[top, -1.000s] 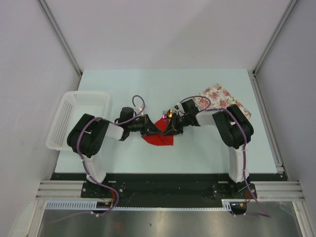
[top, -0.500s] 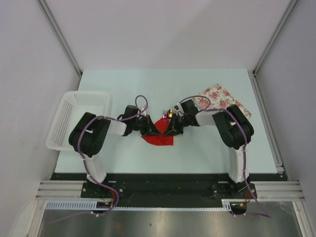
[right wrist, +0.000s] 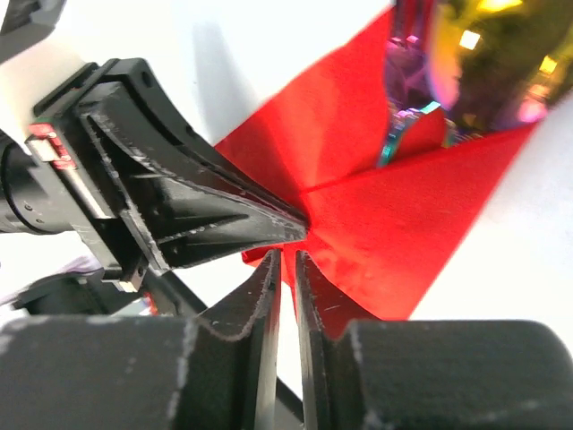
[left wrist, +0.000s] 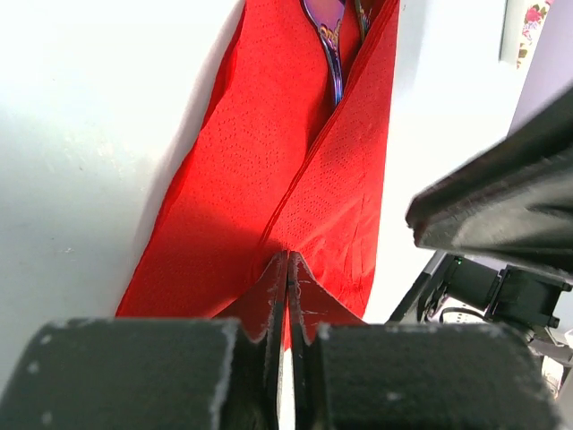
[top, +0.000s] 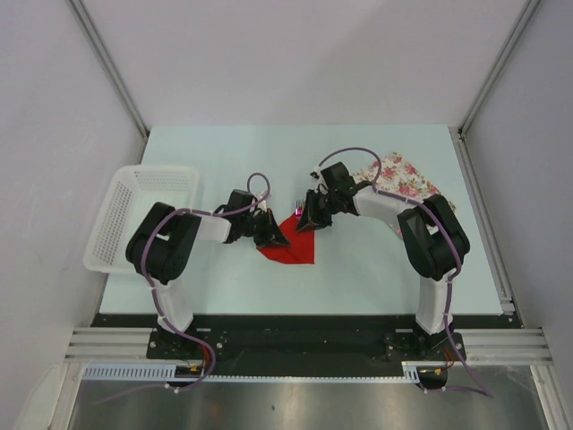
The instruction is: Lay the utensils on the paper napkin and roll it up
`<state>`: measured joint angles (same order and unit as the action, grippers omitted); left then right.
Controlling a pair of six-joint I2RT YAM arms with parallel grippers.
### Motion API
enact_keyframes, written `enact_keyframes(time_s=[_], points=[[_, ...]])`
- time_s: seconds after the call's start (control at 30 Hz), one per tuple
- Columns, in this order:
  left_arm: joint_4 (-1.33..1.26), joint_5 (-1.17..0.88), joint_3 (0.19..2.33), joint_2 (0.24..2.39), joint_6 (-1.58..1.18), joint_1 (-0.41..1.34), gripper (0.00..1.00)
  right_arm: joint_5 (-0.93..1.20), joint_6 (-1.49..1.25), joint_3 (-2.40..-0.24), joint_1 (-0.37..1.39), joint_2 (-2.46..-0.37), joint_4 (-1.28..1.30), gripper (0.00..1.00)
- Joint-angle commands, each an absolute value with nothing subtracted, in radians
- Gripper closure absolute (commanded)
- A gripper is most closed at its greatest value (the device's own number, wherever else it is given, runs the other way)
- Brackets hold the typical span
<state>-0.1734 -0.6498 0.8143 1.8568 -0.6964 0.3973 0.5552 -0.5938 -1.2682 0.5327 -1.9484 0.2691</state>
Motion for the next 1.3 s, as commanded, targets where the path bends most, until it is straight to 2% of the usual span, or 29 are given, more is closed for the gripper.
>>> enact_keyframes(time_s=[0.0,0.2,0.5,1.0,1.27], points=[[-0.135,-0.577,0.824,1.873,-0.652,0.400,0.96,0.430,-0.509,-1.328,0.577,-1.913,0.373,0.86],[-0.135,-0.572,0.825,1.867,-0.652,0.403,0.96,0.396,-0.494,-1.351,0.583,-1.971,0.410,0.91],[-0.141,-0.580,0.821,1.868,-0.647,0.405,0.97,0.425,-0.491,-1.348,0.592,-2.052,0.371,0.92],[-0.138,-0.578,0.818,1.861,-0.640,0.405,0.97,0.451,-0.503,-1.344,0.607,-1.937,0.319,0.92],[-0.137,-0.583,0.818,1.852,-0.630,0.405,0.97,0.430,-0.499,-1.341,0.611,-1.982,0.328,0.92]])
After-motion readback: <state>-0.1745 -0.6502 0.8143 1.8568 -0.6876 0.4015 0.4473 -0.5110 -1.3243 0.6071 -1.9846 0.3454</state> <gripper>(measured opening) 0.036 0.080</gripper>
